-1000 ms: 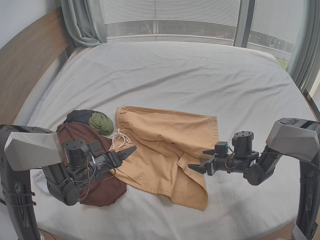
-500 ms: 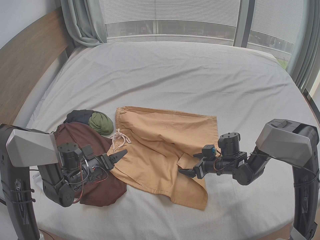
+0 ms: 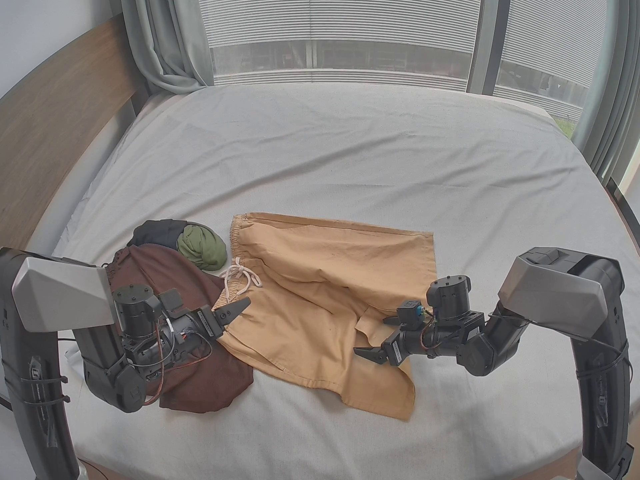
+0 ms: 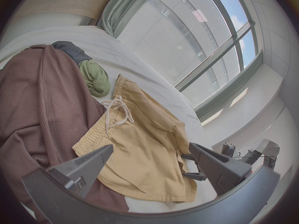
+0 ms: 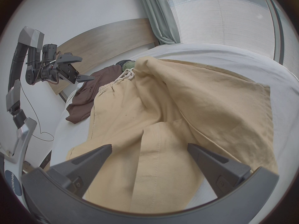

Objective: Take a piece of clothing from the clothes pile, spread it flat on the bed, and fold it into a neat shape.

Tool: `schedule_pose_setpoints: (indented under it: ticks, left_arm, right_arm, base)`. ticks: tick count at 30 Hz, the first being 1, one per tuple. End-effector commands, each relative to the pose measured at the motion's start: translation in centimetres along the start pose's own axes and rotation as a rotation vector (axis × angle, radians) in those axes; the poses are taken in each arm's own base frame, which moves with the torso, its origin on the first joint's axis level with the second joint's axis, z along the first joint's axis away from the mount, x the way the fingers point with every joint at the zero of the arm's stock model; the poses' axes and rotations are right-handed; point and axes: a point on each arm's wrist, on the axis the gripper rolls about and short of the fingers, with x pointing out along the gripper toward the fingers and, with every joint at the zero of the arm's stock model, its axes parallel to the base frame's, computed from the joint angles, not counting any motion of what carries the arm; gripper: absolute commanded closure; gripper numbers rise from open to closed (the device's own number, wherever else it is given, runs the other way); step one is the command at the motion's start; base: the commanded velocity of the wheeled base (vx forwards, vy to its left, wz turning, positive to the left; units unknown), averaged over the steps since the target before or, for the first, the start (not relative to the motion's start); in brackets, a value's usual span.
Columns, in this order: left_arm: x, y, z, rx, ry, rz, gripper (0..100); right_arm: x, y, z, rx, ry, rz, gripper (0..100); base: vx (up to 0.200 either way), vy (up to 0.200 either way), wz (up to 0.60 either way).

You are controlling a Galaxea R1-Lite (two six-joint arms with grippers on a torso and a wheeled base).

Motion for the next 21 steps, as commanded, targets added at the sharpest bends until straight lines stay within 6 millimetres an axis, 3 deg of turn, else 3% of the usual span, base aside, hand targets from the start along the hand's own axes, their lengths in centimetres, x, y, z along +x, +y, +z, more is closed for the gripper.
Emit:
schedule_pose_setpoints:
  ticks: [1, 9, 10, 21]
  left_arm:
    - [0.0, 0.1, -0.1, -0.002, 0.004, 0.0, 0]
    - [0.1, 0.1, -0.3, -0.004, 0.01, 0.0, 0]
    - [0.1, 0.1, -0.3, -0.005, 0.011, 0.001, 0]
    - [0.4, 0.4, -0.8, -0.007, 0.026, 0.01, 0]
  right_arm:
    - [0.6, -0.3, -0.8, 0.009, 0.014, -0.003, 0]
    - [1.1, -1.1, -1.2, 0.012, 0.008, -0.038, 0]
    - [1.1, -1.1, -1.2, 0.013, 0.008, -0.039, 100]
    - [-0.2, -2.0, -0.9, 0.013, -0.029, -0.087, 100]
  base:
    - [0.0, 0.0, 0.0]
    - [0.0, 0.0, 0.0]
    - [0.0, 0.0, 0.0]
    - [0.0, 0.0, 0.0]
